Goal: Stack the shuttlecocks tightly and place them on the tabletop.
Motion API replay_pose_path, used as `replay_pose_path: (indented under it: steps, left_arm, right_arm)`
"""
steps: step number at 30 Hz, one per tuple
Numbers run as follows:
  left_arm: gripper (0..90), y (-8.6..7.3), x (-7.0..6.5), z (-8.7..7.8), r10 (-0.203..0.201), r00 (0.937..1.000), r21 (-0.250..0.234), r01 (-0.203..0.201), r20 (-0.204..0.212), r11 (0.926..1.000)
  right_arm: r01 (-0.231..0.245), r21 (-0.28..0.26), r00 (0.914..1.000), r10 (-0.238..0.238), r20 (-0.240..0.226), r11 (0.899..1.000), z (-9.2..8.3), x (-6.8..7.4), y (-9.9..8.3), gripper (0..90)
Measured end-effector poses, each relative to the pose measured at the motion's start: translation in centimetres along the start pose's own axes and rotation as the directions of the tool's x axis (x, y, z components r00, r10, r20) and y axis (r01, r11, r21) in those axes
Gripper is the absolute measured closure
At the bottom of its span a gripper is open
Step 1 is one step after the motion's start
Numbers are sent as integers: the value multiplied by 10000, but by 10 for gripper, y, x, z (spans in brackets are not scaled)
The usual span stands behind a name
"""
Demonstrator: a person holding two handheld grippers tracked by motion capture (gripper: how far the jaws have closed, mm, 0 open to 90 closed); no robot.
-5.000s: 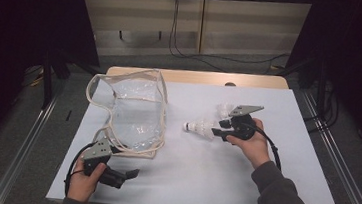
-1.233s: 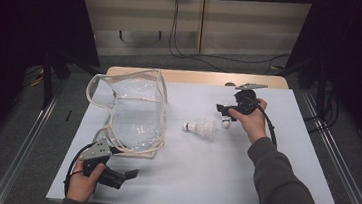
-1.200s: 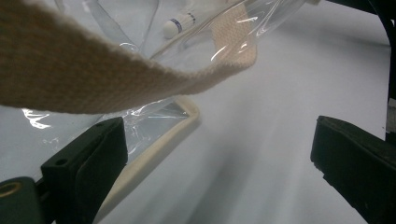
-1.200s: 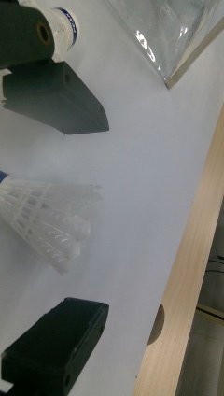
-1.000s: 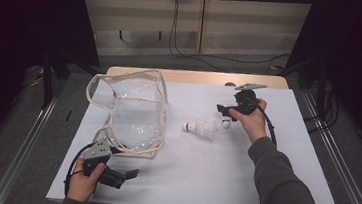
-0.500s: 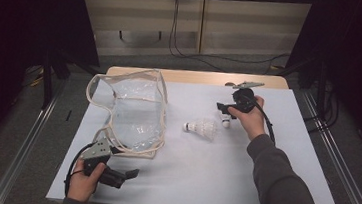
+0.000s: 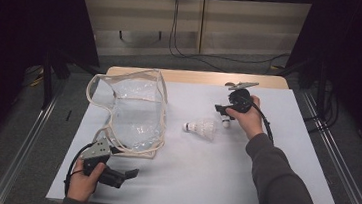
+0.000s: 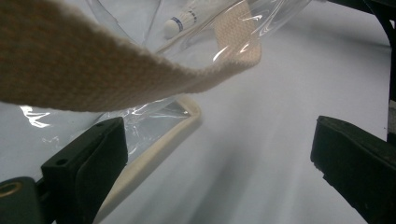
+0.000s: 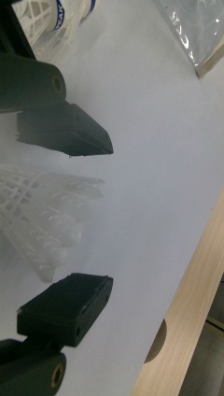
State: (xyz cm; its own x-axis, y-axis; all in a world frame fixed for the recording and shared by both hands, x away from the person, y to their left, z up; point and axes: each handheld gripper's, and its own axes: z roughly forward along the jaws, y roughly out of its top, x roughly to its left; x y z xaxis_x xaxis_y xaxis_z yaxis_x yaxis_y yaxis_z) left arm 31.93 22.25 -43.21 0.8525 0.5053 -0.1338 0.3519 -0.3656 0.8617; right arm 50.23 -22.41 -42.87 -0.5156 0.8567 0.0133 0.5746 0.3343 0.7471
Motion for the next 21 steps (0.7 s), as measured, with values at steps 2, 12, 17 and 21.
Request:
replay_pose_path:
  steps: [2, 12, 17, 21]
  left_arm:
    - [38, 0, 0, 0, 10, 10000, 17, -10, -10, 10000]
    - [38, 0, 0, 0, 12, 10000, 37, -12, -27, 10000]
    - [38, 0, -1, 0, 4, 10000, -8, -4, -24, 10000]
    - [38, 1, -1, 1, 63, 10000, -5, -63, -29, 10000]
  right_arm:
    - [34, 93, 10000, -33, -80, 10000, -1, -1, -1, 320]
    - [485, 259, 9980, -473, -431, 9985, -11, 4, -1, 468]
    - [582, 546, 9971, -555, -513, 9968, -20, 6, -1, 621]
    - [364, 597, 9973, -324, -654, 9976, -29, 4, -3, 742]
